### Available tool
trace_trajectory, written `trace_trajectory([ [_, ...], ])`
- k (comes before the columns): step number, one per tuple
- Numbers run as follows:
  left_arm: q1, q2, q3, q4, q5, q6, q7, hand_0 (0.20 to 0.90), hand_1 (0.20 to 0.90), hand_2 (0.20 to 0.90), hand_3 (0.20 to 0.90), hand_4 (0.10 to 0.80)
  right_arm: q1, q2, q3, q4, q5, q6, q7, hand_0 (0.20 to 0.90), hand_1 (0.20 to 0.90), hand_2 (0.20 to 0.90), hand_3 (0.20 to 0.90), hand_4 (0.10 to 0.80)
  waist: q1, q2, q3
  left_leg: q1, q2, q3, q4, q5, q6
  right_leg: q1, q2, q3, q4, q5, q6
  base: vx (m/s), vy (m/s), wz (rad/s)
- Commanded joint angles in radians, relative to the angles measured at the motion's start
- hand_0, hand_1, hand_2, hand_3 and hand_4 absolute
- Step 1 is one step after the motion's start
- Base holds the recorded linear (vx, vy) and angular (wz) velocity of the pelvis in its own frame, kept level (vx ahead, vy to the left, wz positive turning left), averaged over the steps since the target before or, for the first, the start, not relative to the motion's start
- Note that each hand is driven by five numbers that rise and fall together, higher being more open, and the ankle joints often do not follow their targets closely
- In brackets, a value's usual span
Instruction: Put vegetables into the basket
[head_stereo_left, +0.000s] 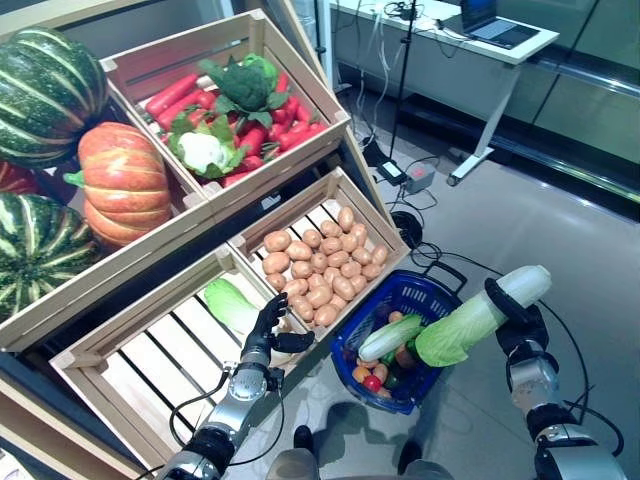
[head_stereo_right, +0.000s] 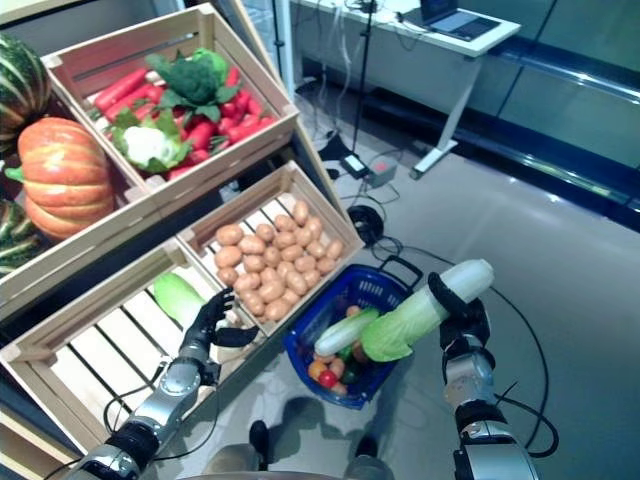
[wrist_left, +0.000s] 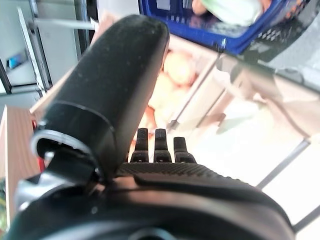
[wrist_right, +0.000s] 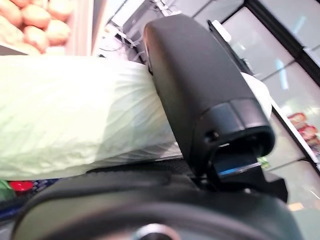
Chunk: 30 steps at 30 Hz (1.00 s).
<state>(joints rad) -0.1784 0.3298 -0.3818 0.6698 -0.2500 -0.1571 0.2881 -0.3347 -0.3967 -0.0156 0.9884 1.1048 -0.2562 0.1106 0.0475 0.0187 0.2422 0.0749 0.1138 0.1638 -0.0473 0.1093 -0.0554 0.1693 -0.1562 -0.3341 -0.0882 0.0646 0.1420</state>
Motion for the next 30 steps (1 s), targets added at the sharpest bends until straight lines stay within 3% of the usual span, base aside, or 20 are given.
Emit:
trace_trajectory([
  [1, -0.118, 0.049, -0.023, -0.065, -0.003, -0.113, 0.046, 0.900, 0.900, 0.900, 0.900, 0.800, -0.181, -0.061, 0.037, -0.019, -0.059, -0.085, -0.003, 0.300, 0.300, 0.300, 0.300, 0.400, 0.052, -0.020, -0.030, -0.063, 0.047, -0.013, 0.134, -0.068, -0.080, 0.016, -0.030, 0.022, 0.075, -0.052, -0.051, -0.146, -0.022, 0.21],
  [9, -0.269, 0.090, -0.039, -0.146, -0.059, -0.207, 0.136, 0.900, 0.900, 0.900, 0.900, 0.800, -0.410, -0.134, 0.111, 0.057, -0.121, -0.093, -0.014, 0.300, 0.300, 0.300, 0.300, 0.400, 0.063, 0.014, 0.148, -0.340, 0.040, -0.079, 0.410, -0.119, -0.078, -0.217, -0.089, 0.023, 0.345, -0.127, -0.079, -0.265, 0.025, 0.15],
  [12, -0.304, 0.105, -0.045, -0.191, -0.031, -0.222, 0.181, 0.900, 0.900, 0.900, 0.900, 0.800, -0.462, -0.146, 0.135, 0.081, -0.140, -0.095, -0.018, 0.300, 0.300, 0.300, 0.300, 0.400, 0.064, 0.023, 0.199, -0.446, 0.039, -0.095, 0.566, -0.197, -0.057, -0.372, -0.120, 0.048, 0.545, -0.186, -0.093, -0.154, 0.075, 0.12],
  [18, -0.331, 0.127, -0.049, -0.226, -0.011, -0.247, 0.230, 0.900, 0.900, 0.900, 0.900, 0.800, -0.510, -0.168, 0.144, 0.117, -0.157, -0.049, -0.082, 0.300, 0.300, 0.300, 0.300, 0.400, 0.064, 0.027, 0.236, -0.551, 0.031, -0.111, 0.725, -0.286, -0.028, -0.530, -0.167, 0.075, 0.751, -0.245, -0.102, -0.073, 0.051, 0.15],
  [19, -0.338, 0.135, -0.043, -0.235, -0.012, -0.263, 0.239, 0.900, 0.900, 0.900, 0.900, 0.800, -0.518, -0.175, 0.137, 0.145, -0.154, -0.030, -0.107, 0.721, 0.721, 0.721, 0.721, 0.681, 0.062, 0.029, 0.246, -0.574, 0.030, -0.113, 0.763, -0.310, -0.021, -0.572, -0.179, 0.084, 0.802, -0.260, -0.102, -0.035, 0.038, 0.10],
  [20, -0.341, 0.138, -0.040, -0.242, -0.008, -0.266, 0.243, 0.900, 0.900, 0.900, 0.900, 0.800, -0.519, -0.177, 0.132, 0.154, -0.153, -0.024, -0.116, 0.900, 0.900, 0.900, 0.900, 0.800, 0.062, 0.030, 0.248, -0.583, 0.028, -0.113, 0.776, -0.319, -0.019, -0.587, -0.184, 0.087, 0.819, -0.266, -0.101, -0.045, 0.049, 0.12],
  [23, -0.349, 0.159, -0.032, -0.274, 0.004, -0.286, 0.261, 0.900, 0.900, 0.900, 0.900, 0.800, -0.528, -0.186, 0.111, 0.188, -0.133, -0.013, -0.158, 0.900, 0.900, 0.900, 0.900, 0.800, 0.061, 0.037, 0.260, -0.615, 0.020, -0.118, 0.828, -0.355, -0.010, -0.650, -0.204, 0.104, 0.890, -0.287, -0.097, -0.011, 0.034, 0.10],
  [26, -0.357, 0.174, -0.033, -0.289, -0.003, -0.291, 0.266, 0.900, 0.900, 0.900, 0.900, 0.800, -0.538, -0.192, 0.093, 0.198, -0.091, 0.007, -0.140, 0.900, 0.900, 0.900, 0.900, 0.800, 0.058, 0.046, 0.266, -0.628, 0.016, -0.125, 0.864, -0.396, -0.011, -0.685, -0.212, 0.122, 0.940, -0.318, -0.086, 0.018, 0.030, 0.07],
  [27, -0.363, 0.177, -0.037, -0.294, -0.001, -0.294, 0.272, 0.900, 0.900, 0.900, 0.900, 0.800, -0.547, -0.197, 0.092, 0.204, -0.077, 0.015, -0.134, 0.900, 0.900, 0.900, 0.900, 0.800, 0.057, 0.049, 0.268, -0.650, 0.014, -0.122, 0.873, -0.384, -0.006, -0.714, -0.218, 0.124, 0.951, -0.304, -0.093, 0.076, 0.031, -0.02],
  [28, -0.366, 0.178, -0.039, -0.295, 0.002, -0.295, 0.277, 0.900, 0.900, 0.900, 0.900, 0.800, -0.552, -0.198, 0.093, 0.209, -0.069, 0.020, -0.130, 0.900, 0.900, 0.900, 0.900, 0.800, 0.057, 0.051, 0.267, -0.647, 0.015, -0.127, 0.892, -0.418, -0.012, -0.718, -0.217, 0.135, 0.973, -0.332, -0.082, -0.053, 0.034, -0.02],
  [29, -0.371, 0.180, -0.040, -0.297, 0.001, -0.294, 0.281, 0.900, 0.900, 0.900, 0.900, 0.800, -0.557, -0.201, 0.092, 0.213, -0.066, 0.019, -0.123, 0.900, 0.900, 0.900, 0.900, 0.800, 0.056, 0.052, 0.267, -0.661, 0.013, -0.123, 0.886, -0.394, -0.006, -0.734, -0.221, 0.130, 0.968, -0.309, -0.093, 0.086, 0.008, -0.01],
  [30, -0.373, 0.182, -0.040, -0.296, -0.001, -0.293, 0.281, 0.900, 0.900, 0.900, 0.900, 0.800, -0.558, -0.202, 0.093, 0.215, -0.067, 0.019, -0.119, 0.900, 0.900, 0.900, 0.900, 0.800, 0.055, 0.053, 0.265, -0.654, 0.014, -0.127, 0.896, -0.420, -0.012, -0.731, -0.219, 0.138, 0.981, -0.333, -0.082, 0.000, 0.000, 0.00],
])
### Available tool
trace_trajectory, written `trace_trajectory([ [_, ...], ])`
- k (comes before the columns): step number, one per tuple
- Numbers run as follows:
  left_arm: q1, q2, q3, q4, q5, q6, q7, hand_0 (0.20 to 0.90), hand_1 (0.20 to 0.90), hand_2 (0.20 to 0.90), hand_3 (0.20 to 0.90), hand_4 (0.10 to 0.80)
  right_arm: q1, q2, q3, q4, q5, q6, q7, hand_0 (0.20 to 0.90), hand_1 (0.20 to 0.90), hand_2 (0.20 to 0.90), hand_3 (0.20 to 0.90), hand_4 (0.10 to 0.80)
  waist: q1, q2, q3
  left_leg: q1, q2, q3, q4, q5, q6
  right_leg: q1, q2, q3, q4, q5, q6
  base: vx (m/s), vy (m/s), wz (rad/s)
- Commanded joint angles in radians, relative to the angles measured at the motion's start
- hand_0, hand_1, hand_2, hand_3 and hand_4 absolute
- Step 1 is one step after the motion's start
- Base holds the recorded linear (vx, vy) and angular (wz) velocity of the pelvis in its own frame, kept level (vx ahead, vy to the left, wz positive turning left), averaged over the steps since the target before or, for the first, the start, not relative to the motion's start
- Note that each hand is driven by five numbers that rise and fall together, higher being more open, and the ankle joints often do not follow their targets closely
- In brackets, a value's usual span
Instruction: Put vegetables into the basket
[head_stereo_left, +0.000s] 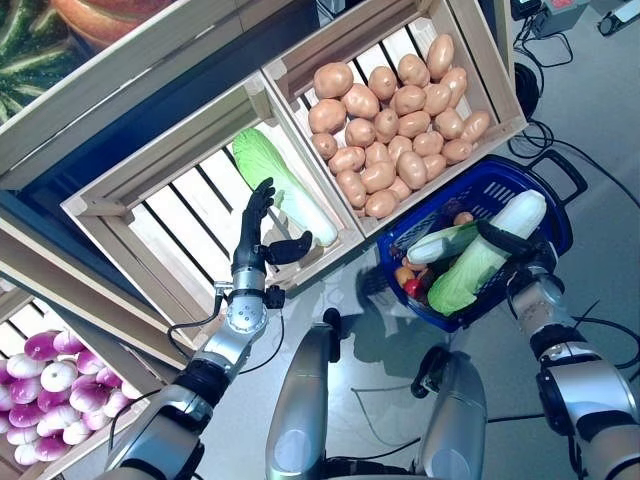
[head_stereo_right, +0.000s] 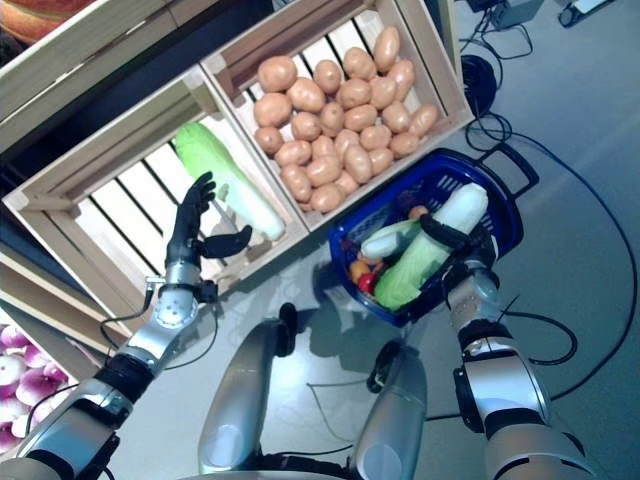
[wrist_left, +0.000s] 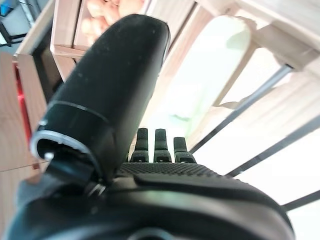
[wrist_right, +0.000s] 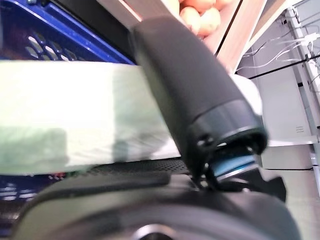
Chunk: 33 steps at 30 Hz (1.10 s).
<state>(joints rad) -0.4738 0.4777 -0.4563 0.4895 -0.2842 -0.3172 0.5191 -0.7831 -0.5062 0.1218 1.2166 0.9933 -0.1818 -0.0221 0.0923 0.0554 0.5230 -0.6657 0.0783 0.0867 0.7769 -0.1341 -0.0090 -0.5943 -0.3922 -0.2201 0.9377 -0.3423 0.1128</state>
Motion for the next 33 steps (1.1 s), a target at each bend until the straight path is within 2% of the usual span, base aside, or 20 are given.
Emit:
trace_trajectory([
  [1, -0.084, 0.040, 0.035, -0.115, 0.027, -0.131, 0.046, 0.900, 0.900, 0.900, 0.900, 0.800, -0.116, -0.100, -0.043, -0.009, 0.047, -0.056, 0.024, 0.900, 0.900, 0.900, 0.900, 0.800, 0.008, 0.019, -0.016, 0.081, 0.050, -0.049, 0.081, -0.185, -0.059, 0.017, 0.015, 0.029, -0.030, 0.069, -0.052, 0.097, 0.019, 0.01],
  [5, -0.098, 0.052, 0.026, -0.111, 0.004, -0.120, 0.030, 0.900, 0.900, 0.900, 0.900, 0.800, -0.123, -0.115, -0.039, -0.002, 0.046, -0.051, 0.026, 0.900, 0.900, 0.900, 0.900, 0.800, 0.002, 0.020, -0.025, 0.079, 0.055, -0.048, 0.082, -0.188, -0.063, 0.002, 0.012, 0.035, -0.022, 0.072, -0.046, 0.009, 0.017, -0.02],
  [6, -0.099, 0.053, 0.025, -0.110, 0.001, -0.120, 0.029, 0.900, 0.900, 0.900, 0.900, 0.800, -0.122, -0.117, -0.040, 0.000, 0.043, -0.052, 0.030, 0.900, 0.900, 0.900, 0.900, 0.800, 0.001, 0.019, -0.024, 0.073, 0.054, -0.044, 0.072, -0.162, -0.058, -0.005, 0.009, 0.031, -0.033, 0.096, -0.055, 0.058, 0.011, 0.00],
  [7, -0.100, 0.054, 0.023, -0.105, -0.003, -0.120, 0.025, 0.900, 0.900, 0.900, 0.900, 0.800, -0.121, -0.118, -0.039, 0.002, 0.033, -0.049, 0.032, 0.900, 0.900, 0.900, 0.900, 0.800, 0.000, 0.019, -0.029, 0.085, 0.058, -0.048, 0.078, -0.187, -0.064, 0.001, 0.012, 0.038, -0.021, 0.074, -0.043, 0.000, 0.000, 0.00],
  [8, -0.101, 0.054, 0.022, -0.103, -0.003, -0.122, 0.024, 0.900, 0.900, 0.900, 0.900, 0.800, -0.122, -0.120, -0.039, 0.003, 0.026, -0.048, 0.032, 0.900, 0.900, 0.900, 0.900, 0.800, 0.000, 0.018, -0.027, 0.077, 0.057, -0.044, 0.068, -0.161, -0.059, -0.006, 0.009, 0.032, -0.033, 0.098, -0.053, 0.128, -0.001, 0.01],
  [9, -0.100, 0.057, 0.019, -0.100, 0.003, -0.125, 0.030, 0.900, 0.900, 0.900, 0.900, 0.800, -0.119, -0.121, -0.031, 0.001, 0.015, -0.050, 0.032, 0.900, 0.900, 0.900, 0.900, 0.800, 0.000, 0.017, -0.032, 0.092, 0.062, -0.046, 0.068, -0.184, -0.067, 0.005, 0.012, 0.037, -0.028, 0.078, -0.039, 0.000, 0.000, 0.00],
  [10, -0.102, 0.060, 0.017, -0.099, 0.010, -0.125, 0.038, 0.900, 0.900, 0.900, 0.900, 0.800, -0.119, -0.121, -0.027, 0.000, 0.011, -0.053, 0.031, 0.900, 0.900, 0.900, 0.900, 0.800, -0.001, 0.015, -0.032, 0.088, 0.062, -0.042, 0.052, -0.154, -0.062, 0.000, 0.010, 0.031, -0.045, 0.105, -0.049, 0.050, 0.008, -0.03],
  [14, -0.110, 0.084, 0.026, -0.073, 0.081, -0.114, 0.112, 0.900, 0.900, 0.900, 0.900, 0.800, -0.112, -0.130, -0.017, -0.004, -0.002, -0.066, 0.044, 0.900, 0.900, 0.900, 0.900, 0.800, -0.003, 0.011, -0.039, 0.105, 0.071, -0.039, 0.031, -0.145, -0.066, 0.010, 0.013, 0.031, -0.059, 0.111, -0.045, 0.040, 0.003, 0.00],
  [16, -0.120, 0.104, 0.036, -0.053, 0.179, -0.063, 0.181, 0.900, 0.900, 0.900, 0.900, 0.800, -0.108, -0.135, -0.014, -0.006, 0.000, -0.059, 0.052, 0.900, 0.900, 0.900, 0.900, 0.800, -0.005, 0.008, -0.045, 0.113, 0.076, -0.036, 0.022, -0.143, -0.070, 0.014, 0.014, 0.032, -0.063, 0.111, -0.044, 0.059, 0.012, -0.02],
  [18, -0.150, 0.156, 0.041, -0.009, 0.303, 0.014, 0.256, 0.900, 0.900, 0.900, 0.900, 0.800, -0.105, -0.143, -0.010, 0.001, 0.001, -0.047, 0.073, 0.900, 0.900, 0.900, 0.900, 0.800, -0.009, 0.008, -0.051, 0.123, 0.081, -0.032, 0.009, -0.136, -0.073, 0.020, 0.016, 0.034, -0.069, 0.112, -0.042, 0.046, 0.031, -0.02],
  [20, -0.219, 0.245, 0.027, 0.067, 0.389, 0.127, 0.278, 0.900, 0.900, 0.900, 0.900, 0.800, -0.102, -0.150, 0.000, 0.015, 0.004, -0.036, 0.087, 0.900, 0.900, 0.900, 0.900, 0.800, -0.017, 0.007, -0.060, 0.138, 0.087, -0.025, -0.015, -0.124, -0.079, 0.028, 0.019, 0.037, -0.080, 0.113, -0.038, 0.050, 0.051, -0.02],
  [23, -0.302, 0.321, -0.010, 0.170, 0.465, 0.192, 0.267, 0.900, 0.900, 0.900, 0.900, 0.800, -0.109, -0.159, 0.017, 0.031, 0.003, -0.018, 0.097, 0.900, 0.900, 0.900, 0.900, 0.800, -0.032, 0.010, -0.067, 0.148, 0.096, -0.015, -0.032, -0.113, -0.085, 0.029, 0.025, 0.048, -0.088, 0.116, -0.035, 0.035, 0.067, -0.05],
  [26, -0.358, 0.348, -0.037, 0.276, 0.529, 0.219, 0.251, 0.900, 0.900, 0.900, 0.900, 0.800, -0.111, -0.165, 0.033, 0.050, -0.003, -0.005, 0.109, 0.900, 0.900, 0.900, 0.900, 0.800, -0.046, 0.014, -0.074, 0.155, 0.101, -0.003, -0.053, -0.101, -0.091, 0.032, 0.031, 0.057, -0.106, 0.121, -0.033, 0.030, 0.077, -0.10],
  [33, -0.421, 0.356, -0.093, 0.443, 0.636, 0.237, 0.197, 0.900, 0.900, 0.900, 0.900, 0.800, -0.124, -0.172, 0.070, 0.070, -0.014, 0.019, 0.109, 0.900, 0.900, 0.900, 0.900, 0.800, -0.071, 0.024, -0.080, 0.154, 0.109, 0.014, -0.073, -0.088, -0.098, 0.017, 0.045, 0.084, -0.117, 0.124, -0.030, 0.015, 0.067, -0.07],
])
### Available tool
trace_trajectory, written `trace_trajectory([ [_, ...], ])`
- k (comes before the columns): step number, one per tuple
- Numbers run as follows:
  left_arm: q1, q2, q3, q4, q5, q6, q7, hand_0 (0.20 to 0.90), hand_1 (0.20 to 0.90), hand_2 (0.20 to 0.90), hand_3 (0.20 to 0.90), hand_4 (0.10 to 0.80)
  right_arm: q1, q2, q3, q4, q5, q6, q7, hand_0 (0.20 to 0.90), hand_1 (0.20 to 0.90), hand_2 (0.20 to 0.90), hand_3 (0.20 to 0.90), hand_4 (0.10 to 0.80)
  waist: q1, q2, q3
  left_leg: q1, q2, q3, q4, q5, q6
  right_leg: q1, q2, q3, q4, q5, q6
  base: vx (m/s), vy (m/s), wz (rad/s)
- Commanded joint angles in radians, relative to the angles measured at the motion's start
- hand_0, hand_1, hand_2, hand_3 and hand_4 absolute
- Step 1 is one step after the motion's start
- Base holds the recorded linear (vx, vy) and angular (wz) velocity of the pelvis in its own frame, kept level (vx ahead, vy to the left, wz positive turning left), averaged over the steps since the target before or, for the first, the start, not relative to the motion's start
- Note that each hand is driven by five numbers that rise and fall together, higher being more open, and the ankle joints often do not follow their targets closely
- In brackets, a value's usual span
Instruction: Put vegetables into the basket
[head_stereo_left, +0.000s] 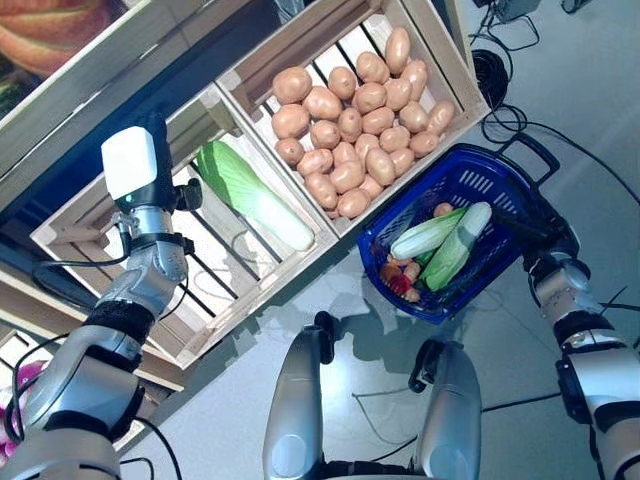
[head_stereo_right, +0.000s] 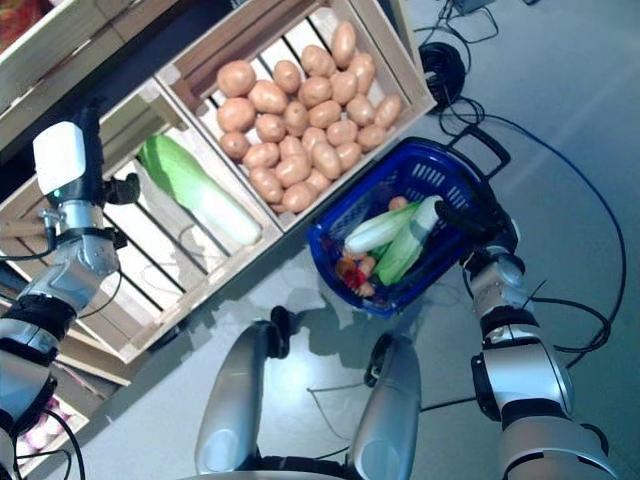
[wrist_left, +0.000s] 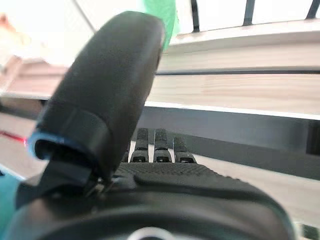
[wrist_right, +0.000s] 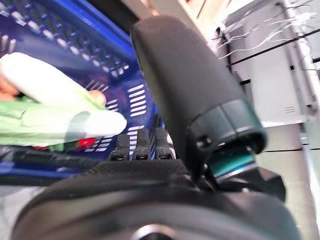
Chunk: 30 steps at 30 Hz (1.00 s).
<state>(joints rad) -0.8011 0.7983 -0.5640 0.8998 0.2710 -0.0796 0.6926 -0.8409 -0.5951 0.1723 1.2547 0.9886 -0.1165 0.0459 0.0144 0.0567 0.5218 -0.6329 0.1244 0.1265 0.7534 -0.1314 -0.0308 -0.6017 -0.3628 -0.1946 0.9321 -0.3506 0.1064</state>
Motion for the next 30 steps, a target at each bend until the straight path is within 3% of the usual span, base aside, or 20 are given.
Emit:
trace_trajectory([
  [1, -0.100, 0.036, 0.003, 0.044, 0.102, 0.003, 0.019, 0.900, 0.900, 0.900, 0.900, 0.800, -0.069, -0.084, 0.024, 0.033, -0.012, -0.044, 0.043, 0.900, 0.900, 0.900, 0.900, 0.800, 0.004, 0.023, -0.078, 0.117, 0.064, -0.025, -0.048, -0.090, -0.077, 0.020, 0.016, 0.061, -0.111, 0.132, -0.024, -0.001, 0.039, -0.08],
  [11, -0.206, 0.034, -0.177, 0.176, 0.245, 0.049, -0.095, 0.900, 0.900, 0.900, 0.900, 0.800, -0.117, -0.079, 0.095, 0.035, 0.016, -0.037, 0.105, 0.900, 0.900, 0.900, 0.900, 0.800, -0.028, 0.024, -0.067, 0.072, 0.085, -0.027, 0.012, -0.132, -0.094, -0.025, 0.028, 0.100, -0.069, 0.099, -0.013, 0.011, 0.045, -0.09],
  [12, -0.218, 0.031, -0.192, 0.180, 0.236, 0.058, -0.105, 0.900, 0.900, 0.900, 0.900, 0.800, -0.123, -0.076, 0.102, 0.030, 0.021, -0.040, 0.113, 0.900, 0.900, 0.900, 0.900, 0.800, -0.031, 0.023, -0.065, 0.057, 0.085, -0.024, 0.002, -0.103, -0.089, -0.039, 0.031, 0.099, -0.083, 0.127, -0.021, -0.002, 0.050, -0.12],
  [16, -0.243, 0.029, -0.226, 0.194, 0.231, 0.081, -0.142, 0.900, 0.900, 0.900, 0.900, 0.800, -0.131, -0.070, 0.119, 0.011, 0.043, -0.046, 0.153, 0.900, 0.900, 0.900, 0.900, 0.800, -0.039, 0.023, -0.054, 0.039, 0.092, -0.029, 0.041, -0.141, -0.096, -0.056, 0.034, 0.116, -0.051, 0.095, -0.012, 0.009, 0.038, -0.07],
  [30, -0.252, 0.016, -0.253, 0.231, 0.217, 0.124, -0.230, 0.900, 0.900, 0.900, 0.900, 0.800, -0.120, -0.042, 0.124, -0.029, 0.096, -0.060, 0.169, 0.900, 0.900, 0.900, 0.900, 0.800, -0.038, 0.011, -0.020, -0.051, 0.102, -0.041, 0.106, -0.162, -0.101, -0.130, 0.035, 0.122, -0.013, 0.093, -0.009, -0.012, 0.002, -0.02],
])
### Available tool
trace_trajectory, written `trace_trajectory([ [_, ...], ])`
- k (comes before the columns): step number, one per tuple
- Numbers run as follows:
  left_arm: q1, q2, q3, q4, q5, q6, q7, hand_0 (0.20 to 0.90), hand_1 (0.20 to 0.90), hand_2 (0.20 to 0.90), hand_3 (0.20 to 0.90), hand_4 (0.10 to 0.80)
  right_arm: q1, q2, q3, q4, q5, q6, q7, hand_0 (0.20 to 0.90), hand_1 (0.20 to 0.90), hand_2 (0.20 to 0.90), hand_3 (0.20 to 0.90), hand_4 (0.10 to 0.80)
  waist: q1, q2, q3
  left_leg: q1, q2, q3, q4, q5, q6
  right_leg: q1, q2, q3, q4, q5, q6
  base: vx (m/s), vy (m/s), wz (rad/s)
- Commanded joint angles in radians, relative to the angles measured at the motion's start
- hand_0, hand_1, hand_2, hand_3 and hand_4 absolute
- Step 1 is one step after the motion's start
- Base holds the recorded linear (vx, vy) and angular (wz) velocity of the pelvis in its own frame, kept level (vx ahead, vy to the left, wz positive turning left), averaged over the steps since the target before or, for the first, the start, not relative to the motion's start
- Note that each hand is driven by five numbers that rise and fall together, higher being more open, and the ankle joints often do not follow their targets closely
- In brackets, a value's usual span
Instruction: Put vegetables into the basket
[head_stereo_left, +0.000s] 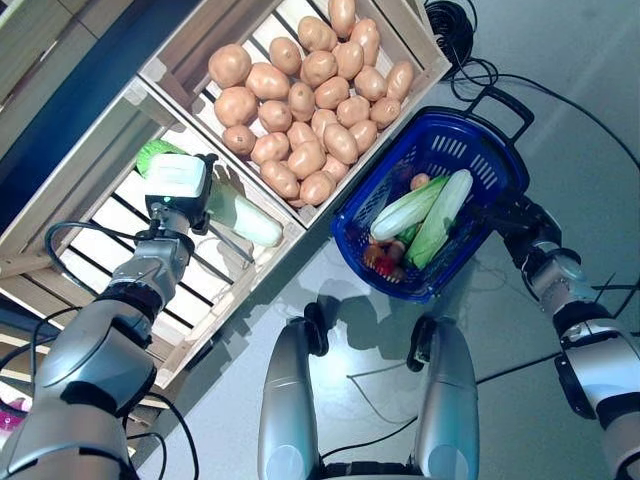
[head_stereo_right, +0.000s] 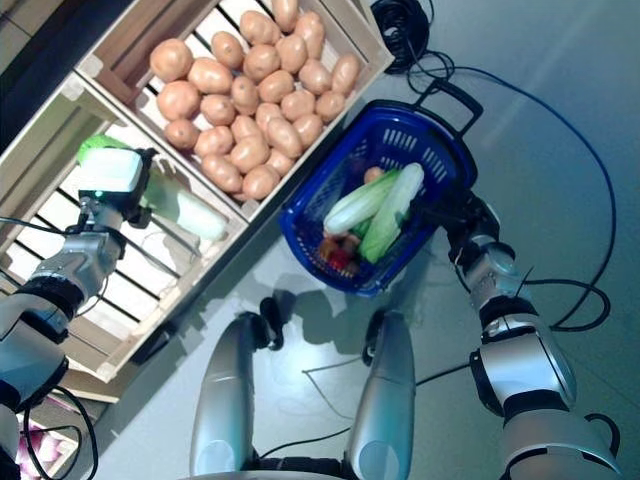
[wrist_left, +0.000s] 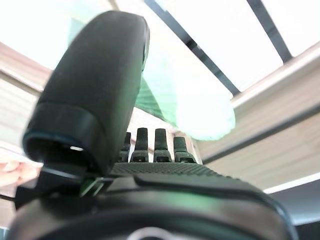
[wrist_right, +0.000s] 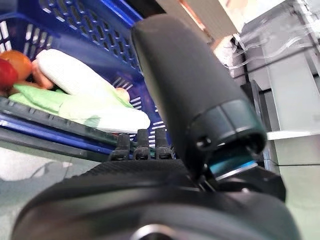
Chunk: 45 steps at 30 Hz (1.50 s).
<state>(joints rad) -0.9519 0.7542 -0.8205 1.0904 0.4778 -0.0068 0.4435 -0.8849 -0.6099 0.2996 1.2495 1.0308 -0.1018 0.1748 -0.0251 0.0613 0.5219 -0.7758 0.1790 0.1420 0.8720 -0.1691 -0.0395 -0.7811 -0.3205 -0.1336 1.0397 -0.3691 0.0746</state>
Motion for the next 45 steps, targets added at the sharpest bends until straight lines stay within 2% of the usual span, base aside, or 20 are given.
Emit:
trace_trajectory([
  [1, -0.106, 0.056, -0.007, 0.042, 0.014, 0.055, 0.003, 0.900, 0.900, 0.900, 0.900, 0.800, -0.080, -0.024, 0.000, -0.025, 0.058, -0.077, 0.036, 0.900, 0.900, 0.900, 0.900, 0.800, 0.002, 0.005, -0.016, 0.082, 0.048, -0.059, -0.005, -0.128, -0.092, 0.042, -0.009, 0.060, -0.117, 0.112, 0.023, 0.000, 0.000, 0.00],
  [6, -0.124, 0.055, -0.040, 0.038, 0.075, 0.030, -0.051, 0.900, 0.900, 0.900, 0.900, 0.800, -0.091, -0.028, 0.007, -0.032, 0.063, -0.074, 0.024, 0.900, 0.900, 0.900, 0.900, 0.800, 0.001, 0.003, -0.007, 0.056, 0.048, -0.062, 0.015, -0.136, -0.091, 0.020, -0.005, 0.064, -0.109, 0.113, 0.023, 0.000, 0.000, 0.00],
  [12, -0.164, 0.051, -0.130, 0.015, 0.178, -0.015, -0.145, 0.900, 0.900, 0.900, 0.900, 0.800, -0.093, -0.031, 0.016, -0.034, 0.072, -0.070, 0.026, 0.900, 0.900, 0.900, 0.900, 0.800, -0.007, 0.002, -0.002, 0.010, 0.052, -0.066, 0.051, -0.152, -0.088, -0.024, -0.005, 0.070, -0.087, 0.113, 0.027, -0.001, 0.003, -0.01],
  [21, -0.213, 0.052, -0.235, -0.016, 0.173, -0.039, -0.245, 0.900, 0.900, 0.900, 0.900, 0.800, -0.109, -0.044, 0.045, -0.035, 0.091, -0.074, 0.040, 0.900, 0.900, 0.900, 0.900, 0.800, -0.013, 0.004, -0.002, -0.044, 0.058, -0.065, 0.089, -0.164, -0.086, -0.073, -0.008, 0.071, -0.062, 0.114, 0.033, -0.007, 0.013, -0.01],
  [30, -0.248, 0.049, -0.263, -0.050, 0.147, -0.082, -0.264, 0.900, 0.900, 0.900, 0.900, 0.800, -0.119, -0.032, 0.050, -0.059, 0.114, -0.082, 0.055, 0.900, 0.900, 0.900, 0.900, 0.800, -0.012, 0.002, -0.002, -0.087, 0.054, -0.076, 0.145, -0.186, -0.080, -0.111, -0.017, 0.072, -0.024, 0.104, 0.034, -0.037, -0.003, 0.00],
  [31, -0.247, 0.048, -0.262, -0.051, 0.148, -0.084, -0.264, 0.300, 0.300, 0.300, 0.300, 0.400, -0.119, -0.032, 0.049, -0.060, 0.113, -0.081, 0.058, 0.900, 0.900, 0.900, 0.900, 0.800, -0.012, 0.001, -0.002, -0.087, 0.054, -0.077, 0.150, -0.189, -0.079, -0.111, -0.018, 0.072, -0.020, 0.102, 0.033, -0.035, -0.026, -0.01],
  [38, -0.239, 0.063, -0.238, -0.060, 0.076, -0.141, -0.217, 0.300, 0.300, 0.300, 0.300, 0.400, -0.111, -0.031, 0.038, -0.063, 0.136, -0.080, 0.056, 0.900, 0.900, 0.900, 0.900, 0.800, -0.009, -0.001, -0.002, -0.043, 0.057, -0.077, 0.141, -0.187, -0.079, -0.065, -0.020, 0.066, -0.029, 0.099, 0.032, -0.004, -0.004, 0.00],
  [43, -0.213, 0.073, -0.192, -0.059, 0.002, -0.173, -0.188, 0.300, 0.300, 0.300, 0.300, 0.400, -0.100, -0.023, 0.031, -0.057, 0.129, -0.083, 0.070, 0.900, 0.900, 0.900, 0.900, 0.800, -0.006, -0.001, -0.019, 0.042, 0.062, -0.065, 0.064, -0.154, -0.082, 0.021, -0.011, 0.058, -0.089, 0.113, 0.031, 0.010, -0.002, -0.01],
  [45, -0.176, 0.083, -0.149, -0.055, -0.024, -0.202, -0.173, 0.300, 0.300, 0.300, 0.300, 0.400, -0.079, -0.019, 0.024, -0.062, 0.113, -0.077, 0.088, 0.900, 0.900, 0.900, 0.900, 0.800, -0.004, -0.002, -0.051, 0.108, 0.063, -0.049, -0.002, -0.128, -0.084, 0.086, -0.007, 0.047, -0.141, 0.123, 0.030, 0.072, -0.006, -0.04],
])
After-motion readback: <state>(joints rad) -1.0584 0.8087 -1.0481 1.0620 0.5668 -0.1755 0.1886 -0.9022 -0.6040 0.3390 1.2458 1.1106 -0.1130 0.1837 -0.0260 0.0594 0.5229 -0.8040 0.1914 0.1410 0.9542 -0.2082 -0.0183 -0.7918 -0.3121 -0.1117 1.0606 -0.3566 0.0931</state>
